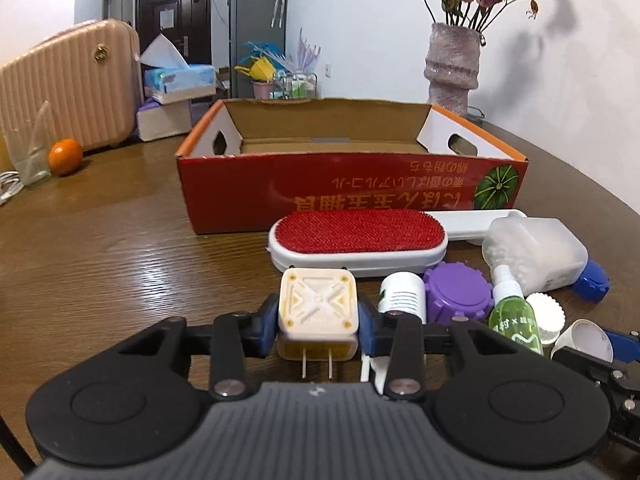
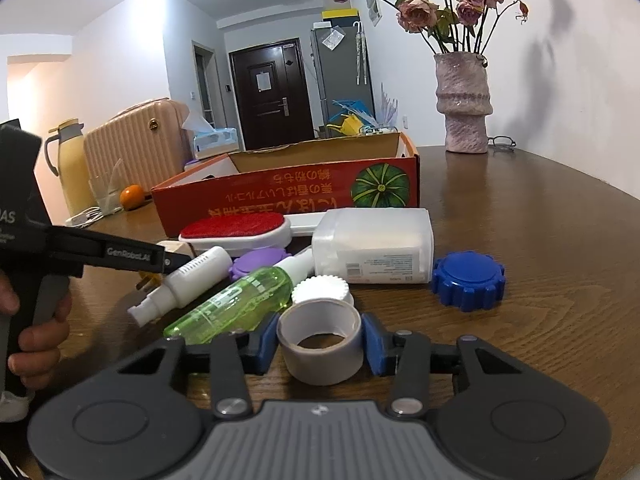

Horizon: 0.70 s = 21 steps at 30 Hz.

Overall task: Organize rigid objects
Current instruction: 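Grasp the white plug adapter with the left gripper while the right grasps the grey tape roll, then lower both held items into the cardboard box and open both grippers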

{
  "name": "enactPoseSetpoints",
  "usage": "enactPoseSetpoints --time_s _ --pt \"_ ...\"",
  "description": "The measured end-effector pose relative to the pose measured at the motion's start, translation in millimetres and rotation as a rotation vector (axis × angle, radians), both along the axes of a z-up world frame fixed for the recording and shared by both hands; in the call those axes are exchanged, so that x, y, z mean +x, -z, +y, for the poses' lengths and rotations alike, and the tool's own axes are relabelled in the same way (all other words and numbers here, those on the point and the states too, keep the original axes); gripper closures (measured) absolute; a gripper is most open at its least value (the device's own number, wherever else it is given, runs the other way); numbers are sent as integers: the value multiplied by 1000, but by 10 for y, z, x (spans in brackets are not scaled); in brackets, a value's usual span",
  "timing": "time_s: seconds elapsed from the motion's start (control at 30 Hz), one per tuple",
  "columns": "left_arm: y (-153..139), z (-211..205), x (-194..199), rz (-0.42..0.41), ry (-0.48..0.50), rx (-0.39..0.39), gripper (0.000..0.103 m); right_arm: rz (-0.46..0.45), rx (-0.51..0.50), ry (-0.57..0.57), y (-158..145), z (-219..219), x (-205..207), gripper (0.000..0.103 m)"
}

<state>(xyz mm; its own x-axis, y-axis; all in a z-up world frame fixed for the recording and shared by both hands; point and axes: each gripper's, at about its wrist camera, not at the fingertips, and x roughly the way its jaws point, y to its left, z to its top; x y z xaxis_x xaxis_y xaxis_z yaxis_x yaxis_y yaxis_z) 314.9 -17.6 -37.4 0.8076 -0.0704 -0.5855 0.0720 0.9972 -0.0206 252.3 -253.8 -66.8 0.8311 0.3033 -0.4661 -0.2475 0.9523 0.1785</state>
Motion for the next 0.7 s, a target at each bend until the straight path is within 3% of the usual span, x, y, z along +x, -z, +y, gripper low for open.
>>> enactPoseSetpoints --time_s 0.37,0.7 --pt "-324 180 -966 -113 -94 -47 63 -85 -4 23 -251 -1 -515 60" --pt "-488 221 -1832 -222 -113 -58 63 -176 -13 -9 -446 118 -1197 60"
